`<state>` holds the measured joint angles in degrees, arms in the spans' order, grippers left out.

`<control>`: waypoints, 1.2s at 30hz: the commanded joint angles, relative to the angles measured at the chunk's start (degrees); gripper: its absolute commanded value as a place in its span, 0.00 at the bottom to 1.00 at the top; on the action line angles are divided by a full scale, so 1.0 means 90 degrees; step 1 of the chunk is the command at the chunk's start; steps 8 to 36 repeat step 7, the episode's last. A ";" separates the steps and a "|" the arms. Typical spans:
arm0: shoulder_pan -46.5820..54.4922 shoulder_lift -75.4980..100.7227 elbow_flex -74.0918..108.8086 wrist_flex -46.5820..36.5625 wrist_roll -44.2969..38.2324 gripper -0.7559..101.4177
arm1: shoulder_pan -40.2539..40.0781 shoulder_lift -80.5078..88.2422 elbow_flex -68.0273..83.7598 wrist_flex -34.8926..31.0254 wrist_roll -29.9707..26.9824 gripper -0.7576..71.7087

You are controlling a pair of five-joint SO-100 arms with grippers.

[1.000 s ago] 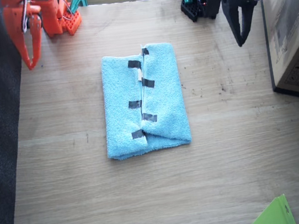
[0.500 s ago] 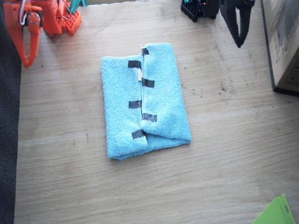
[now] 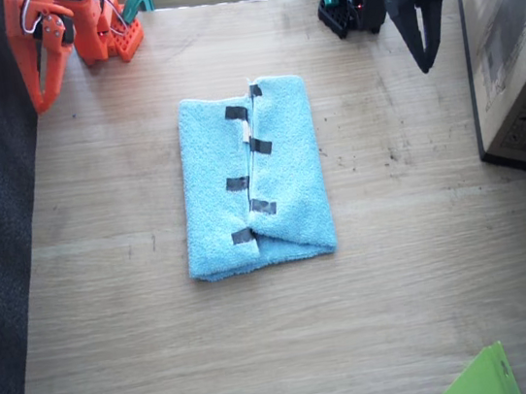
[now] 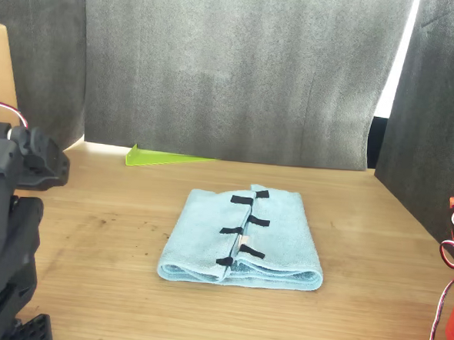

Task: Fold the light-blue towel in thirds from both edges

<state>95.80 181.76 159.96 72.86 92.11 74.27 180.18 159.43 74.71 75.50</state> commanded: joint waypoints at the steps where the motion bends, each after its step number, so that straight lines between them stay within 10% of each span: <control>1: 0.0039 0.0039 0.0010 0.0039 0.0088 0.00 | 0.0195 0.0029 -0.0020 0.0000 -0.0010 0.01; 36: 0.0020 0.0039 0.0010 0.0039 0.0088 0.00 | 0.0156 0.0029 -0.0020 -0.0020 0.0068 0.01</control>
